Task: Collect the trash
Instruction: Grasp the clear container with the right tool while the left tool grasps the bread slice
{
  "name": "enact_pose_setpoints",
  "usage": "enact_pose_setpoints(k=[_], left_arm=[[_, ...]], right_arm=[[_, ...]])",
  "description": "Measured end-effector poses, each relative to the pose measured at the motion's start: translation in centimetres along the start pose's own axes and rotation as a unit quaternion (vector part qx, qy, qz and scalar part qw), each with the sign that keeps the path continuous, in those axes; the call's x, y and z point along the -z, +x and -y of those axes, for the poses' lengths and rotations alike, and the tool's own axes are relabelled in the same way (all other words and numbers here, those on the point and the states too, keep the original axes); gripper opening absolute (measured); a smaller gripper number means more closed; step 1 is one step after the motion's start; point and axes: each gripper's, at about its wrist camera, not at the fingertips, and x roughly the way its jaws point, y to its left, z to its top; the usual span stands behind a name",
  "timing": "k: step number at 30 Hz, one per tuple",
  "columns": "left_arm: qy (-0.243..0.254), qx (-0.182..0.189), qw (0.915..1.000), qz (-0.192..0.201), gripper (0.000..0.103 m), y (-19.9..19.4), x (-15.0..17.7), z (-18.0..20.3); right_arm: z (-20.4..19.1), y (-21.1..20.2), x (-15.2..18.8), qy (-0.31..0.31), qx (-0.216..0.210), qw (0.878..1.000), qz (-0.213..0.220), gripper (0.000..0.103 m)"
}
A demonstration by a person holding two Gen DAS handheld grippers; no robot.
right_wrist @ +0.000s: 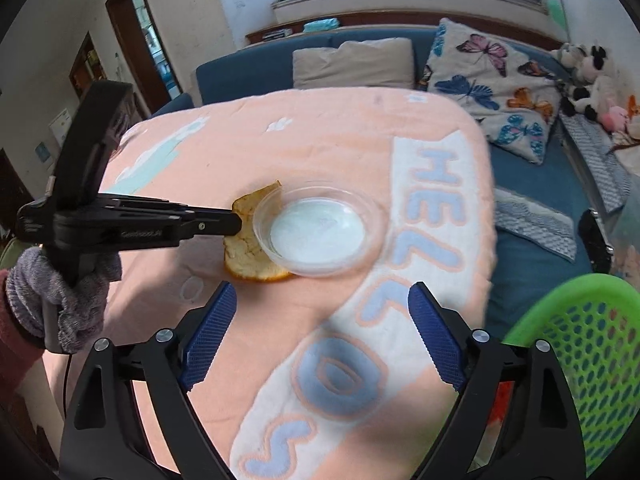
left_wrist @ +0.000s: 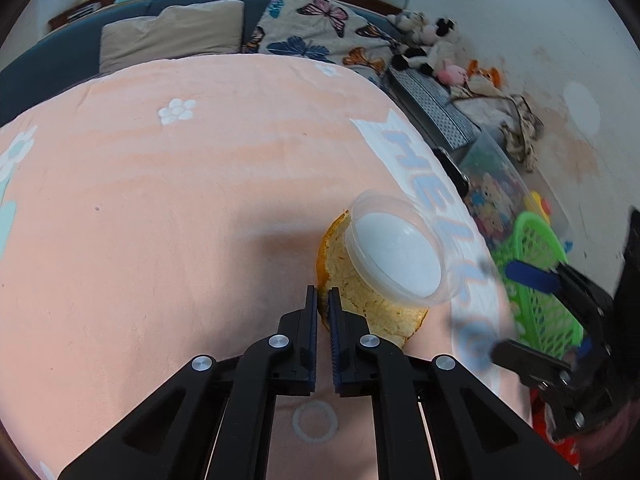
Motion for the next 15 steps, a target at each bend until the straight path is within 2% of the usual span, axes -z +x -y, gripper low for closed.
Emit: enact_pose_setpoints(k=[7, 15], left_arm=[[0.018, 0.006, 0.9998, -0.01, 0.006, -0.1, 0.4, -0.7], [0.025, 0.009, 0.9996, -0.014, 0.006, 0.1, 0.4, -0.8]], right_arm=[[-0.1, 2.8, -1.0, -0.009, -0.018, 1.0, -0.019, 0.092], [0.2, 5.3, -1.7, -0.011, -0.005, 1.0, -0.029, 0.094]])
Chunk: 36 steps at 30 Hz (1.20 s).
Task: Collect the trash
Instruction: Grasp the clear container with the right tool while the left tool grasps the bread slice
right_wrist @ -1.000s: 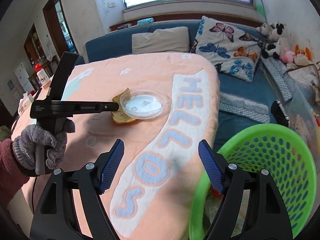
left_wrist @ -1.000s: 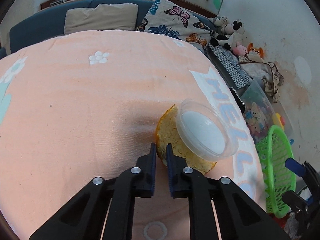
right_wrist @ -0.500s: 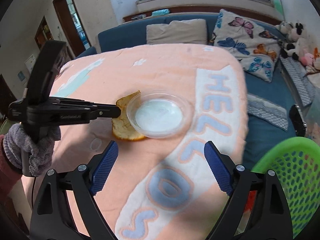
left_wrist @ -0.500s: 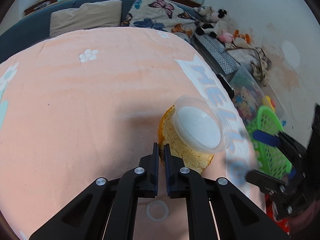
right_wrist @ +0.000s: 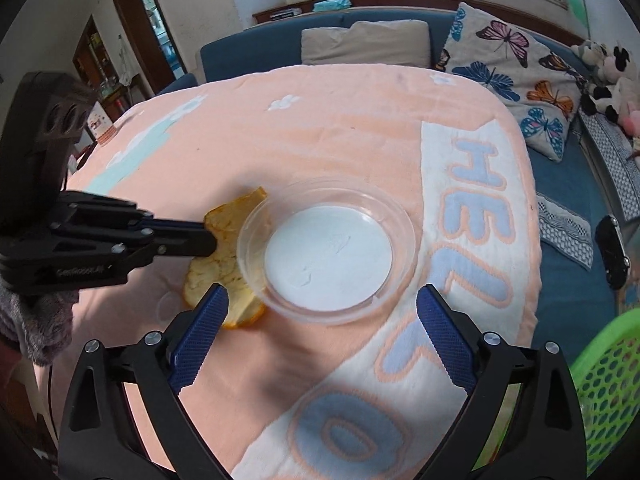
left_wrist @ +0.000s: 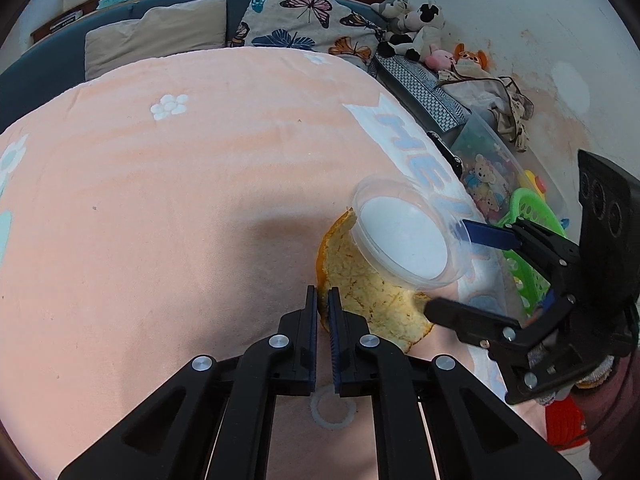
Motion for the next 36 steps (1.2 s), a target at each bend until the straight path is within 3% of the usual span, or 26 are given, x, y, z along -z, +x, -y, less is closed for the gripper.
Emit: enact_pose_setpoints(k=[8, 10, 24, 28, 30, 36], left_arm=[[-0.011, 0.003, 0.9999, -0.005, 0.007, 0.3, 0.0, -0.4], [-0.016, -0.002, 0.9999, -0.005, 0.013, 0.3, -0.1, -0.5], [-0.018, -0.004, 0.9998, 0.001, 0.032, 0.8, -0.4, 0.1], [-0.008, -0.009, 0.9999, 0.006, 0.032, 1.1, -0.6, 0.6], [-0.003, -0.008, 0.9999, 0.006, 0.02, 1.3, -0.8, 0.8], [0.005, -0.018, 0.9997, 0.018, 0.009, 0.9, -0.5, 1.6]], right_arm=[[0.1, 1.1, -0.8, -0.002, 0.009, 1.0, -0.001, 0.094], [0.0, 1.2, -0.9, -0.003, 0.008, 1.0, -0.002, 0.088], [0.4, -0.9, -0.5, 0.008, 0.013, 1.0, 0.015, 0.086], [0.5, -1.4, -0.2, 0.01, 0.018, 1.0, 0.017, 0.086], [0.5, -1.7, -0.1, 0.012, 0.018, 1.0, 0.019, 0.086], [0.3, -2.8, 0.5, 0.016, 0.017, 0.999, 0.027, 0.086]])
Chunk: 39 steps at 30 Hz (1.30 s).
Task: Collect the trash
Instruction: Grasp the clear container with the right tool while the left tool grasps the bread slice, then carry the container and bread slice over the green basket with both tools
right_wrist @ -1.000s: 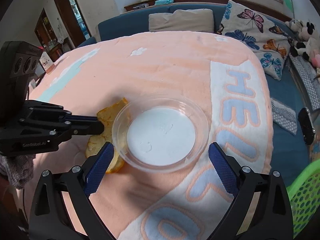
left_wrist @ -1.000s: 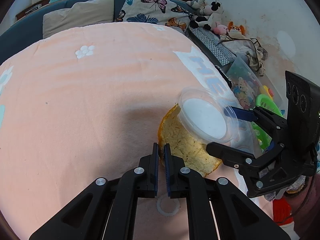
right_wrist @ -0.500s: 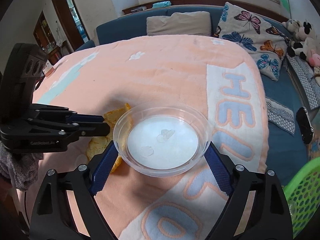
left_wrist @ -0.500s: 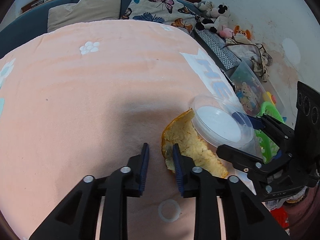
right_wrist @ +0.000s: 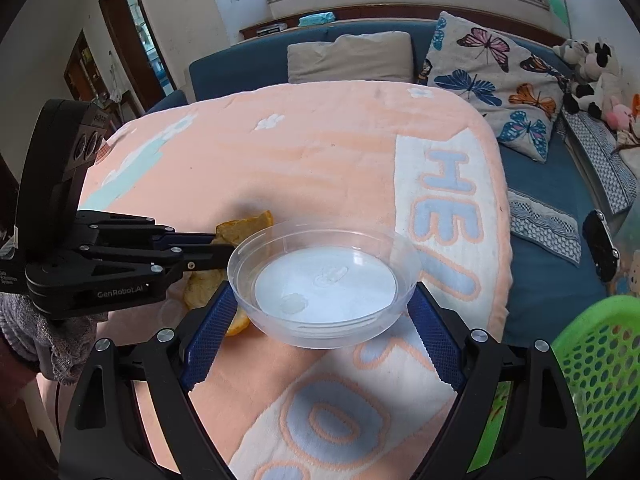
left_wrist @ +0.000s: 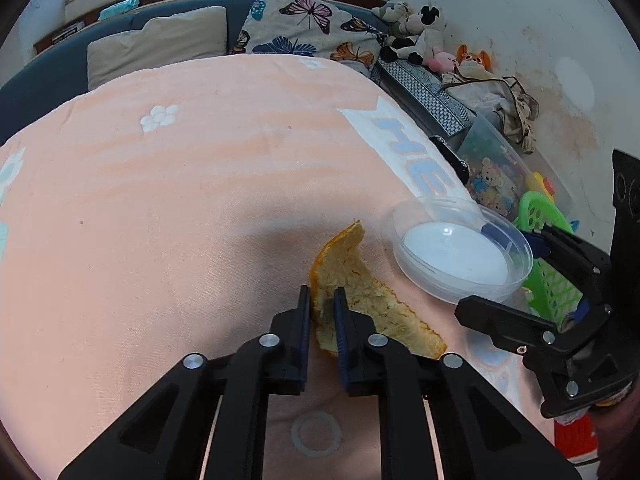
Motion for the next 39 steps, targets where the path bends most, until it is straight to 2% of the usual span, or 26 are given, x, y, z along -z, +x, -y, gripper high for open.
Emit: enact_pose_setpoints(k=[4, 25, 26, 27, 28, 31, 32, 35, 39], left_arm=[[0.003, 0.0, 1.0, 0.006, 0.006, -0.9, 0.2, 0.5], [0.008, 0.005, 0.9995, 0.031, 0.006, -4.8, 1.6, 3.2], [0.009, 0.007, 0.9994, 0.032, 0.006, -5.1, 1.6, 3.4], [0.01, 0.007, 0.9994, 0.033, 0.006, -5.2, 1.7, 3.6], [0.011, 0.007, 0.9993, 0.035, 0.006, -5.3, 1.7, 3.8], [0.016, 0.008, 0.9992, 0.036, 0.006, -5.6, 1.8, 4.5], [0.017, 0.008, 0.9991, 0.037, 0.006, -5.7, 1.9, 4.6], [0.017, 0.008, 0.9991, 0.038, 0.006, -6.0, 1.9, 4.7], [0.014, 0.008, 0.9991, 0.038, 0.006, -6.0, 2.0, 4.4]], right_arm=[[-0.2, -0.9, 0.3, 0.005, -0.001, 1.0, 0.008, 0.086], [-0.3, -6.8, 3.0, 0.024, 0.006, 0.999, 0.045, 0.084], [-0.3, -7.1, 3.2, 0.026, 0.005, 0.999, 0.046, 0.074], [-0.2, -7.4, 3.4, 0.029, 0.0, 0.999, 0.045, 0.056], [-0.1, -7.5, 3.4, 0.035, -0.005, 0.999, 0.04, 0.056], [0.2, -7.5, 3.9, 0.044, -0.01, 0.998, 0.031, 0.056], [0.2, -7.6, 4.0, 0.043, -0.008, 0.999, 0.031, 0.058], [0.4, -7.8, 4.5, 0.05, -0.01, 0.998, 0.032, 0.077], [1.1, -7.9, 4.4, 0.059, 0.008, 0.998, 0.037, 0.08]])
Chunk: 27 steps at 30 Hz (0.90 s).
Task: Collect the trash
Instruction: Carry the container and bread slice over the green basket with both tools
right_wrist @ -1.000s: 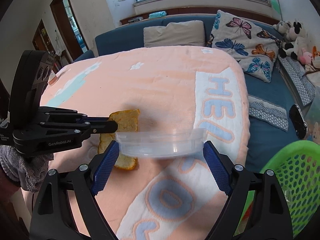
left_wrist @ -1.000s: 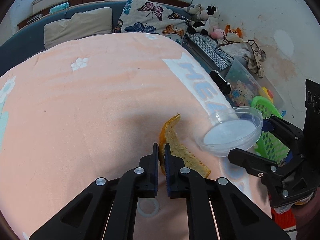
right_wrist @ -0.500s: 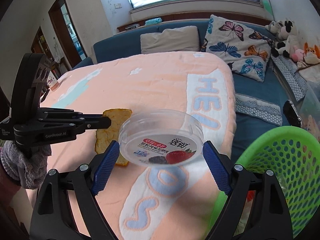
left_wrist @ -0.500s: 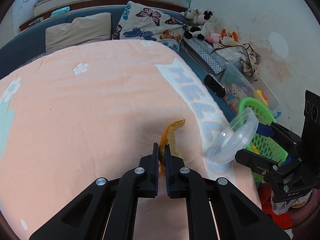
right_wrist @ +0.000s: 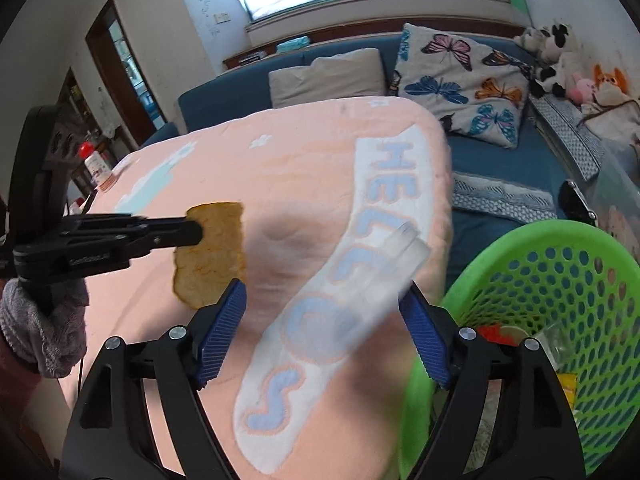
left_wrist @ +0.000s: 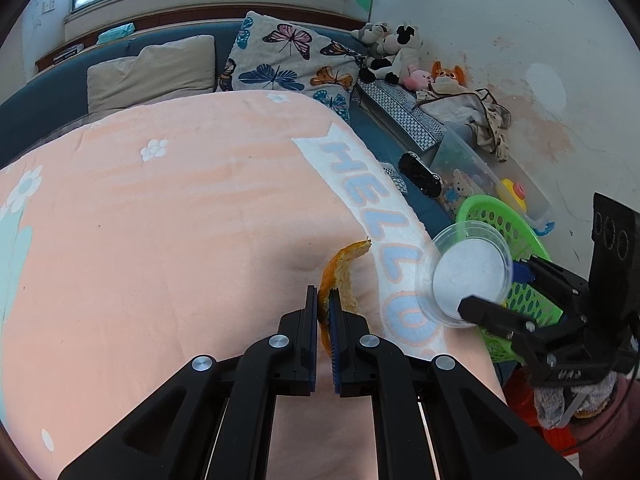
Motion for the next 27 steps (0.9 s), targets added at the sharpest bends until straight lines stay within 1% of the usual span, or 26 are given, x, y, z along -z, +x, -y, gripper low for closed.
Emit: enact_pose_setpoints(k=[7, 8, 9, 10, 12, 13, 15, 17, 19, 24, 27], left_arm=[[-0.005, 0.003, 1.0, -0.001, 0.006, 0.3, 0.1, -0.3], [-0.004, 0.004, 1.0, -0.001, 0.006, 0.4, 0.1, -0.2], [-0.003, 0.004, 1.0, -0.003, 0.006, 0.5, 0.1, -0.2], [-0.004, 0.006, 1.0, -0.004, 0.006, 0.6, 0.2, -0.1], [-0.005, 0.008, 0.9999, -0.004, 0.006, 0.6, 0.2, -0.2], [-0.005, 0.009, 0.9999, -0.004, 0.006, 0.6, 0.2, -0.1], [-0.005, 0.011, 0.9999, -0.002, 0.006, 0.4, 0.1, -0.1], [-0.005, 0.012, 0.9999, 0.0, 0.006, 0.2, 0.0, 0.1], [-0.002, 0.015, 0.9999, 0.003, 0.006, -0.2, 0.0, 0.6], [0.005, 0.024, 0.9997, 0.009, 0.006, -0.8, -0.3, 2.0], [0.012, 0.033, 0.9993, 0.013, 0.006, -1.1, -0.6, 3.3]], right_arm=[[1.4, 0.6, 0.4, 0.02, 0.008, 1.0, -0.011, 0.08], [1.4, 0.7, 0.4, 0.022, 0.008, 1.0, -0.012, 0.076], [1.5, 1.0, 0.3, 0.025, 0.006, 1.0, -0.016, 0.068], [1.5, 1.2, 0.4, 0.026, 0.005, 0.999, -0.019, 0.064], [1.6, 1.5, 0.4, 0.03, 0.004, 0.999, -0.025, 0.046], [1.7, 1.6, 0.4, 0.033, -0.002, 0.999, -0.025, 0.042], [1.8, 1.5, 0.5, 0.037, -0.002, 0.999, -0.026, 0.027], [2.0, 1.3, 0.6, 0.045, -0.008, 0.999, -0.024, 0.021], [2.0, 0.8, 0.6, 0.044, -0.006, 0.999, -0.018, 0.018], [1.7, -0.8, 0.6, 0.045, -0.009, 0.999, -0.006, 0.017], [1.8, -2.4, 0.8, 0.042, -0.001, 0.999, 0.004, 0.016]])
